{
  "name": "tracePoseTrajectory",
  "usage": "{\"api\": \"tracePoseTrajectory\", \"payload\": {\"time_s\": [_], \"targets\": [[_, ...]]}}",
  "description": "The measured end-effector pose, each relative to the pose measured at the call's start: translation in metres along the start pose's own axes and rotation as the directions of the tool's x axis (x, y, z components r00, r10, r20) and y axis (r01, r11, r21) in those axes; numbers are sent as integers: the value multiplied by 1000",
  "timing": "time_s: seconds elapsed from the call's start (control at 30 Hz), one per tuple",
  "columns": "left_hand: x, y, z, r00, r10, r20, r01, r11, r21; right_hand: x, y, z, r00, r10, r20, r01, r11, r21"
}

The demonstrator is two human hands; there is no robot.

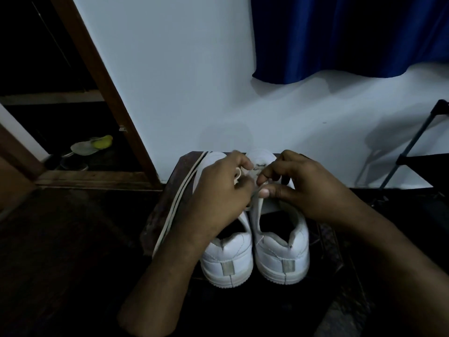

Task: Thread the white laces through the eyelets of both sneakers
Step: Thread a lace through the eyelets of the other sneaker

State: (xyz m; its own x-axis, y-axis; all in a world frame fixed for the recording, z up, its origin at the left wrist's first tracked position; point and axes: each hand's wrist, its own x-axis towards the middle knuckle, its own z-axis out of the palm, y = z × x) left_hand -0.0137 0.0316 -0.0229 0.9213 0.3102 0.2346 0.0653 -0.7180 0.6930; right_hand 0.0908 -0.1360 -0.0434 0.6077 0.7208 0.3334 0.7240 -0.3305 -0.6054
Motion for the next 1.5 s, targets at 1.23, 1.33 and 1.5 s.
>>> {"api": "tracePoseTrajectory", "payload": {"time_s": [1.23,1.33,1.5], "targets": [[9,9,-11,1000,12,-27,-28,680,-733,-2,-40,3,979,175,-103,-1,508,862],[5,14,-9,999,48,-3,-37,744,-667,-5,-43,13,984,113,-138,17,710,704],[-7,26,-5,986,147,82,-79,833,-548,-2,-49,23,966,44,-253,66,910,410]]}}
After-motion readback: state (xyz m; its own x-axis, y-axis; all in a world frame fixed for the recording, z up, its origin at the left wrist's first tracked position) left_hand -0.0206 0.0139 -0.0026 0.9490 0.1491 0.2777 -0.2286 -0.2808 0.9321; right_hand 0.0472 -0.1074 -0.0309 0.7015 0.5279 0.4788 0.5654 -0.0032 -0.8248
